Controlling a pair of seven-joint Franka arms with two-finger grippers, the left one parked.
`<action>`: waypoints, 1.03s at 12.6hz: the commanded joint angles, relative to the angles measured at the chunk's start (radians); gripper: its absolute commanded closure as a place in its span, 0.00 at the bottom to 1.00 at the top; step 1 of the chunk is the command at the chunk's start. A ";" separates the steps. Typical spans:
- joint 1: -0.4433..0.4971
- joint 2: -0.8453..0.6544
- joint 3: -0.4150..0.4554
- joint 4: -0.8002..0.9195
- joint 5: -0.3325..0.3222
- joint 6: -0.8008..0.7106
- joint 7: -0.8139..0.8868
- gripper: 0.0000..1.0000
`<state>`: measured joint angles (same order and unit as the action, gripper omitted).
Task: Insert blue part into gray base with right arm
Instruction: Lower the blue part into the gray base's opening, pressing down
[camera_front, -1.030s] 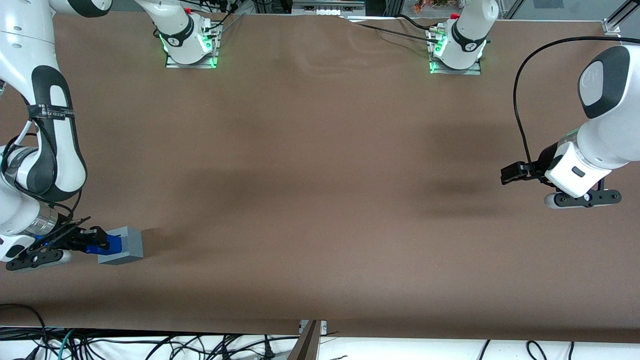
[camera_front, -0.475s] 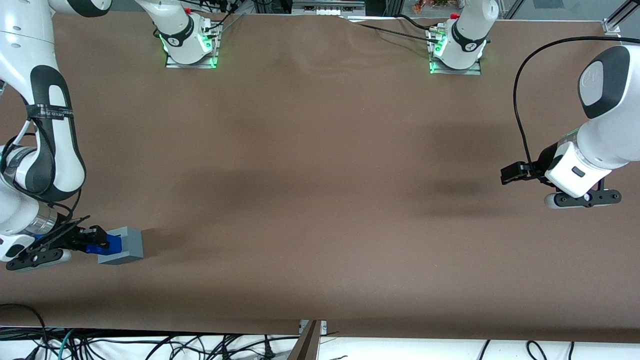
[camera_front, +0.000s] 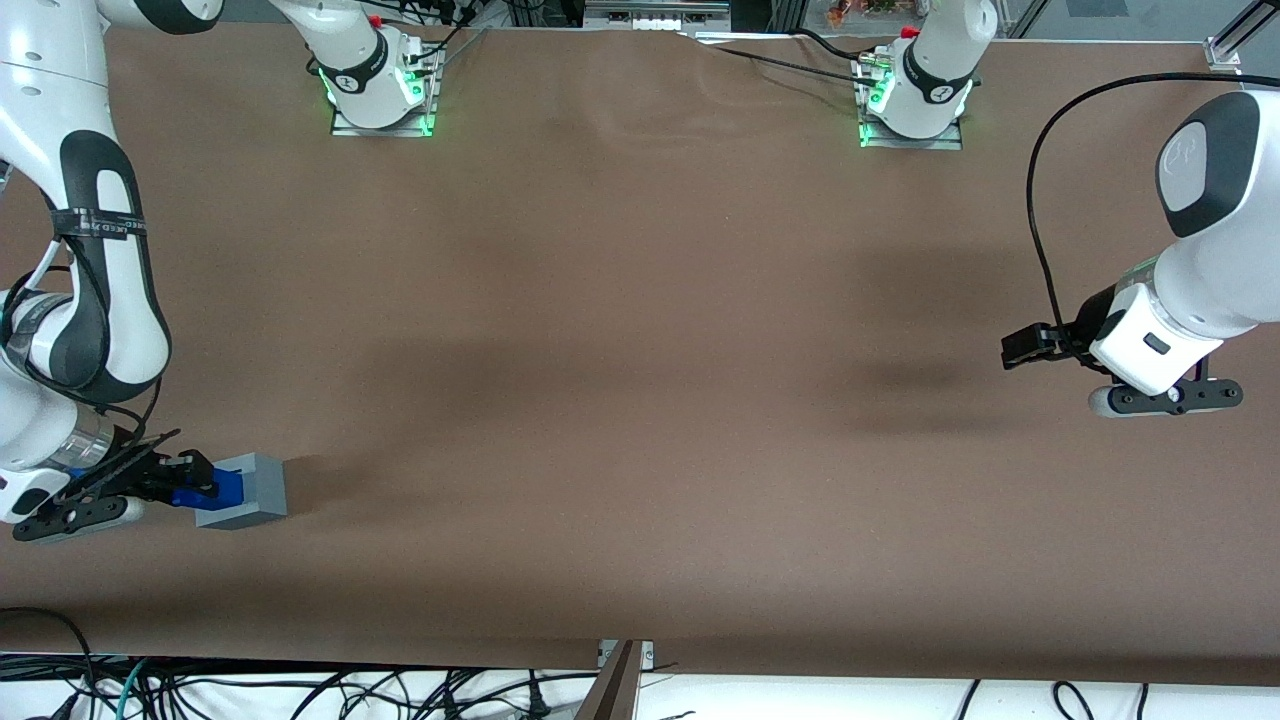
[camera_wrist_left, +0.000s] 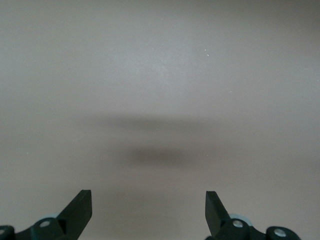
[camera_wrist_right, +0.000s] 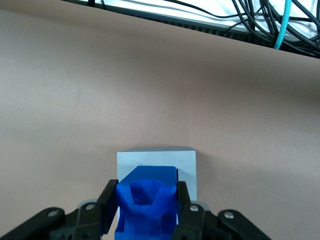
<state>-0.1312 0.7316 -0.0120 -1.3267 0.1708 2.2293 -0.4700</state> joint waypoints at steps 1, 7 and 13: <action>-0.015 0.034 0.009 -0.048 -0.008 -0.007 -0.027 0.64; -0.015 0.025 0.006 -0.017 -0.008 -0.033 -0.027 0.64; -0.013 0.022 0.003 0.023 -0.011 -0.040 -0.025 0.65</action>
<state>-0.1330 0.7324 -0.0125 -1.3200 0.1697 2.2154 -0.4780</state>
